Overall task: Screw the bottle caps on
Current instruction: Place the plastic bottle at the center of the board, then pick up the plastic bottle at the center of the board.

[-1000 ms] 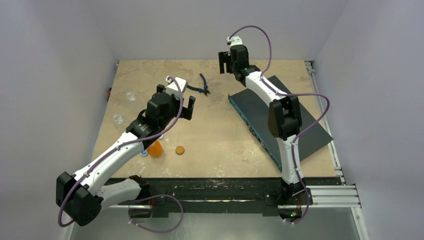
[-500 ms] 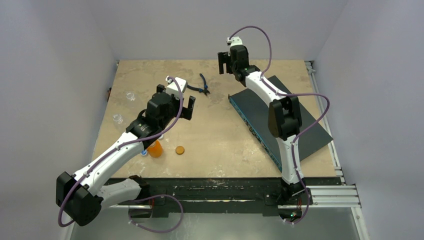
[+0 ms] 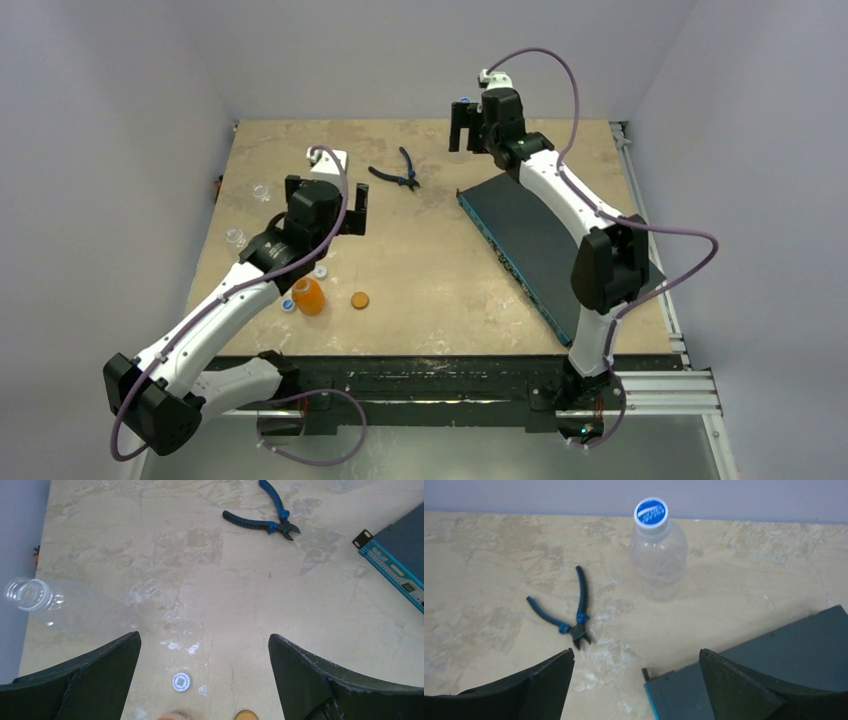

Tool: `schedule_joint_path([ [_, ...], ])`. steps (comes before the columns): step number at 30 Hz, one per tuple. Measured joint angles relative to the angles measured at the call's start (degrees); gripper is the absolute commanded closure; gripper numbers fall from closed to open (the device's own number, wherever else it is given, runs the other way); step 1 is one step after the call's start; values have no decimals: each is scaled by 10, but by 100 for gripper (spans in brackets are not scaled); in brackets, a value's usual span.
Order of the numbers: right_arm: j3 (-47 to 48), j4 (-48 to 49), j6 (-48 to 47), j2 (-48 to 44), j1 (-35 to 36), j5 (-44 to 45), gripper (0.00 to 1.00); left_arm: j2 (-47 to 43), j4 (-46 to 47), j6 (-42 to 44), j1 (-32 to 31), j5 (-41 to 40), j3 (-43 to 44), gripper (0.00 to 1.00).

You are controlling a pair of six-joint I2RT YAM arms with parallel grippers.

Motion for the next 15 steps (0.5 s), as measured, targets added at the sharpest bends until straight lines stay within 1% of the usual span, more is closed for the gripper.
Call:
schedule_joint_path([
  [3, -46, -5, 20, -53, 11, -14, 1, -10, -58, -39, 2, -40, 23, 0],
  [7, -99, -12, 36, -92, 40, -41, 1, -28, -137, -105, 5, -95, 26, 0],
  [10, -120, -14, 42, -95, 66, -60, 1, -46, -175, -139, 12, -137, 26, 0],
  [13, -127, -20, 45, -93, 86, -76, 1, -53, -197, -148, 19, -178, 35, 0],
  [15, -127, -19, 46, -93, 95, -88, 1, -48, -195, -142, 29, -199, 49, 2],
])
